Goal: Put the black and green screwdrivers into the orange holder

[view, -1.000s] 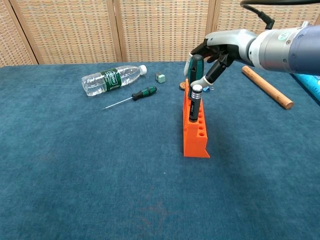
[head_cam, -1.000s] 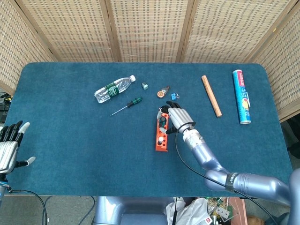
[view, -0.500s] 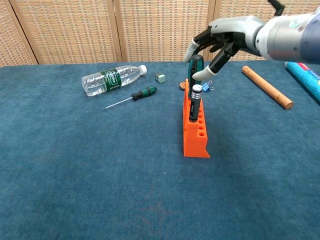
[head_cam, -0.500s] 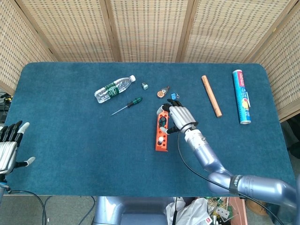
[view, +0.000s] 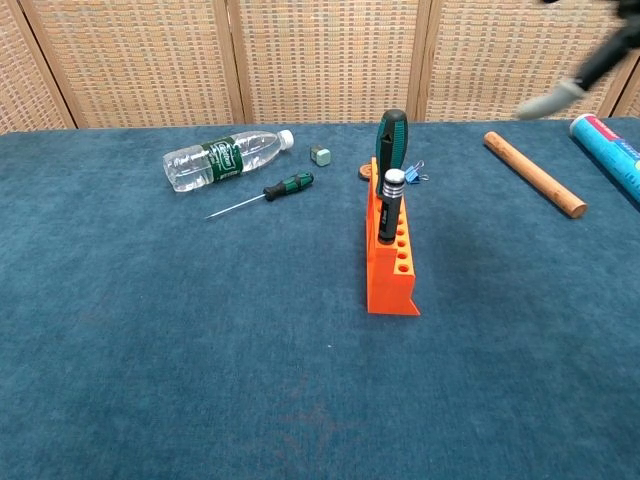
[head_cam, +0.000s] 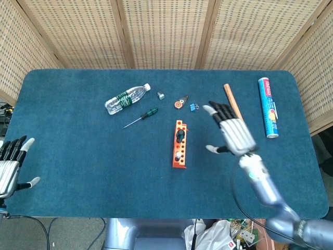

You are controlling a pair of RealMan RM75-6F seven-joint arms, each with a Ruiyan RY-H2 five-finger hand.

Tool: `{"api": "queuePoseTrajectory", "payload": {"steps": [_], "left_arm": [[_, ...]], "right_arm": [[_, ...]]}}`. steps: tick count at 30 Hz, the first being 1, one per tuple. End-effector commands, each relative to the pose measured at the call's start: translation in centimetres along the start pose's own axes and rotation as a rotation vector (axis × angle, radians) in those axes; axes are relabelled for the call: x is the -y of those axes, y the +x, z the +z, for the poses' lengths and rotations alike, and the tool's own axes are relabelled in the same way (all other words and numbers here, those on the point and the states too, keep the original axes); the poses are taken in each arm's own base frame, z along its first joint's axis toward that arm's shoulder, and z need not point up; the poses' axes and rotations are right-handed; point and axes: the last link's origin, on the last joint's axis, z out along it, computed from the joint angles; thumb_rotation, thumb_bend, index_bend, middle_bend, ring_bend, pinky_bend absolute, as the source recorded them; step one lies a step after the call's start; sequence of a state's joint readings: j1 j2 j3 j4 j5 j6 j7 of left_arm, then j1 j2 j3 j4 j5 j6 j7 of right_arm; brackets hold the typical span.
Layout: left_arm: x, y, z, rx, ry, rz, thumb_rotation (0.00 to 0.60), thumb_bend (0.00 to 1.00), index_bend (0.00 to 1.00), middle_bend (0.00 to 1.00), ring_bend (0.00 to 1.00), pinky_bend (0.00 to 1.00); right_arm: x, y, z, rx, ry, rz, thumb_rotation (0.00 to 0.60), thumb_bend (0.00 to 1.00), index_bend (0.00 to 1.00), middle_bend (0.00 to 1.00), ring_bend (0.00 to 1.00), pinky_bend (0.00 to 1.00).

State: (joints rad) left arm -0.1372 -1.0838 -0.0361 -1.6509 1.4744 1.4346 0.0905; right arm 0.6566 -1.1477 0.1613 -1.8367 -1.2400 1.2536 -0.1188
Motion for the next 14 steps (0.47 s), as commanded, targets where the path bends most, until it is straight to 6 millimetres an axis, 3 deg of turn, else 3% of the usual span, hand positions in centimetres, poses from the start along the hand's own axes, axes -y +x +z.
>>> {"api": "queuePoseTrajectory", "payload": {"steps": [1,6,14], "left_arm": [[-0.2,-0.1,-0.6,-0.002,-0.016,0.004,0.600,0.00,0.00,0.00,0.00,0.00],[-0.6,-0.3,-1.5,-0.013,-0.039,0.016,0.600,0.00,0.00,0.00,0.00,0.00],[-0.7,-0.3,-2.2,-0.038,-0.056,0.022,0.600,0.00,0.00,0.00,0.00,0.00]], "right_arm": [[-6.8,1.2,-8.5,-0.082,-0.027,-0.165,0.600,0.00,0.03,0.00,0.00,0.00],[-10.0,0.7,-13.2,-0.133,-0.084,-0.297,0.600,0.00,0.03,0.00,0.00,0.00],[-11.1,-0.2,-16.0,-0.152,-0.116,-0.383,0.600,0.00,0.01,0.00,0.00,0.00]]}}
